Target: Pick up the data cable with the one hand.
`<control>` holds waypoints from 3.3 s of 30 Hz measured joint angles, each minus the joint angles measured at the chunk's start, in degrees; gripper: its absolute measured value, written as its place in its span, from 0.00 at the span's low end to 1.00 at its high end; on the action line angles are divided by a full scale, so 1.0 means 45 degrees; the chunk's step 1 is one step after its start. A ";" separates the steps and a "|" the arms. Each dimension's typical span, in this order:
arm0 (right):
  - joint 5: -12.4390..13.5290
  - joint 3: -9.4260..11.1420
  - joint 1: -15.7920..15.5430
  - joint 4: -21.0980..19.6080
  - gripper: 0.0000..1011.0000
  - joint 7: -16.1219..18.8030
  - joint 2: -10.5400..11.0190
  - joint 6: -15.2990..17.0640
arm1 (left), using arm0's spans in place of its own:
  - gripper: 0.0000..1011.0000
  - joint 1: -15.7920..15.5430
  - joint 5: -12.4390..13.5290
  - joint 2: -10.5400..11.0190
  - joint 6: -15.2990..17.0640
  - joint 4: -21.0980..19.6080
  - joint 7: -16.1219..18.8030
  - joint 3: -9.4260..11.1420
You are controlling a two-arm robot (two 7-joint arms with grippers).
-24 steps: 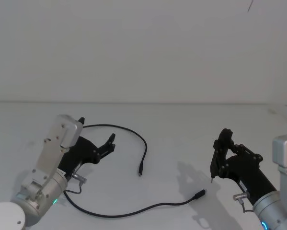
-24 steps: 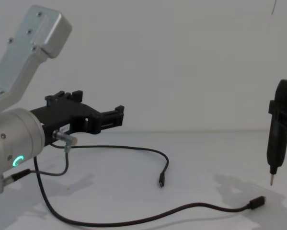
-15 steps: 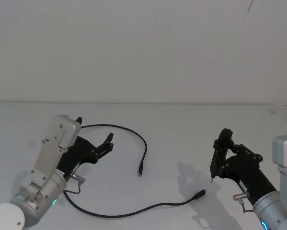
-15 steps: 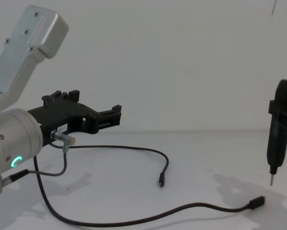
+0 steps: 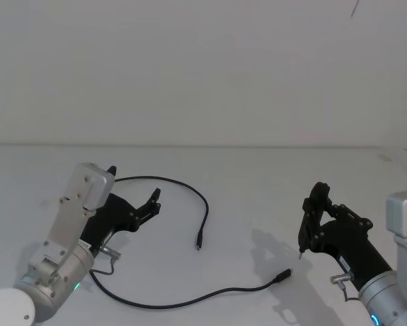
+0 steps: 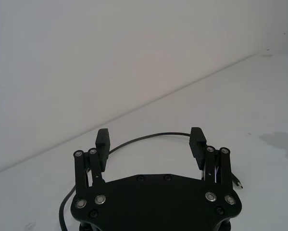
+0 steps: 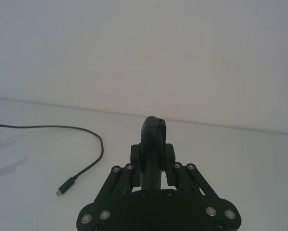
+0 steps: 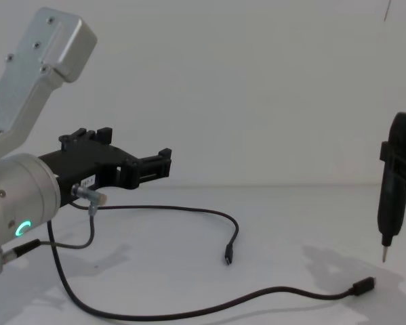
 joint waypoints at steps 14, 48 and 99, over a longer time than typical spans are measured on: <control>0.0000 0.0000 0.0000 0.0001 0.28 0.0000 0.0000 0.0000 | 0.99 0.0000 -0.0002 0.0000 0.0003 0.0007 -0.0008 0.0008; 0.0000 -0.0001 0.0000 0.0002 0.28 0.0000 0.0000 0.0000 | 0.99 0.0274 -0.2093 0.1715 0.1928 -0.1543 -0.4477 0.0269; 0.0000 -0.0001 0.0001 0.0002 0.28 0.0001 0.0000 0.0000 | 0.88 -0.1918 -0.1511 0.0240 0.4556 0.0790 -0.6154 0.2450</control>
